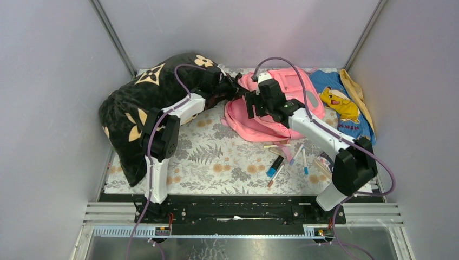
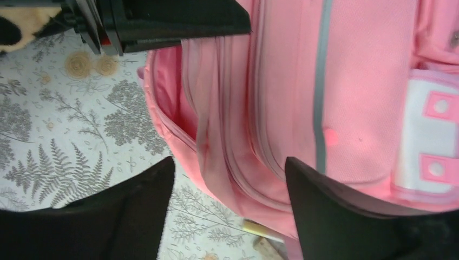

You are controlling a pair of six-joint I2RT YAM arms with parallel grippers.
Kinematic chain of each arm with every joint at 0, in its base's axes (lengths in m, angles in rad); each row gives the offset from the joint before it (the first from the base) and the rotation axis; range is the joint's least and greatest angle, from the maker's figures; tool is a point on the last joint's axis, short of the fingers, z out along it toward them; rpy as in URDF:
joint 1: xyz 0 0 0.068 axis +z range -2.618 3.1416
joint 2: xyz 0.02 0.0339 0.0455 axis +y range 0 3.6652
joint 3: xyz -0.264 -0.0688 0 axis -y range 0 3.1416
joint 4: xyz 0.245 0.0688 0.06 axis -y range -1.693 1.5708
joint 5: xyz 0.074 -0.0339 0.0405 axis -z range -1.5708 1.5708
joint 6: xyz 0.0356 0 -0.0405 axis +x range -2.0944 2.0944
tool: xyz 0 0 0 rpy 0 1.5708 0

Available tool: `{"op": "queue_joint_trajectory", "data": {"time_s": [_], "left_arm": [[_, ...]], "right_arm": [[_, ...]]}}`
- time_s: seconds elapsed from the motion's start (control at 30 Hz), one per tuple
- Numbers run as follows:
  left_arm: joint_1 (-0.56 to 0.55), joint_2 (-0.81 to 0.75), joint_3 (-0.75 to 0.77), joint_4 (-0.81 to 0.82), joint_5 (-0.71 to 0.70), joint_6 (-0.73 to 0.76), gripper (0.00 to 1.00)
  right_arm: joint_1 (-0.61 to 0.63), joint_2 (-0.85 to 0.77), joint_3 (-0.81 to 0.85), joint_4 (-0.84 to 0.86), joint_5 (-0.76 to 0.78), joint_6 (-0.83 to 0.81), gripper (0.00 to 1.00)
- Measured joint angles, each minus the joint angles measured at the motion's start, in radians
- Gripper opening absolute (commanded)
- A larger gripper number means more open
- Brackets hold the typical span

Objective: Pack the student bag
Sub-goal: Adjust the student bag at the center of the board.

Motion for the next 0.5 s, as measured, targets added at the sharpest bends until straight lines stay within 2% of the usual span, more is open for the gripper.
{"op": "queue_joint_trajectory", "data": {"time_s": [0.13, 0.27, 0.37, 0.43, 0.47, 0.5], "left_arm": [[-0.003, 0.015, 0.071, -0.004, 0.014, 0.012, 0.0], [-0.022, 0.012, 0.114, 0.018, 0.027, 0.024, 0.0], [-0.034, 0.001, 0.117, 0.026, 0.028, 0.037, 0.0], [-0.037, -0.002, 0.117, 0.024, 0.027, 0.052, 0.0], [-0.039, -0.002, 0.117, 0.02, 0.026, 0.061, 0.14], [-0.039, -0.002, 0.117, 0.013, 0.022, 0.07, 0.42]], "right_arm": [[-0.013, -0.075, 0.0, -0.045, 0.044, 0.025, 0.92], [-0.056, -0.212, -0.004, -0.093, 0.163, 0.097, 0.92], [-0.152, -0.348, -0.04, -0.143, 0.263, 0.195, 0.92], [-0.26, -0.423, -0.09, -0.186, 0.295, 0.269, 0.92], [-0.311, -0.451, -0.117, -0.209, 0.304, 0.3, 0.93], [-0.381, -0.479, -0.161, -0.249, 0.315, 0.343, 0.93]]}}
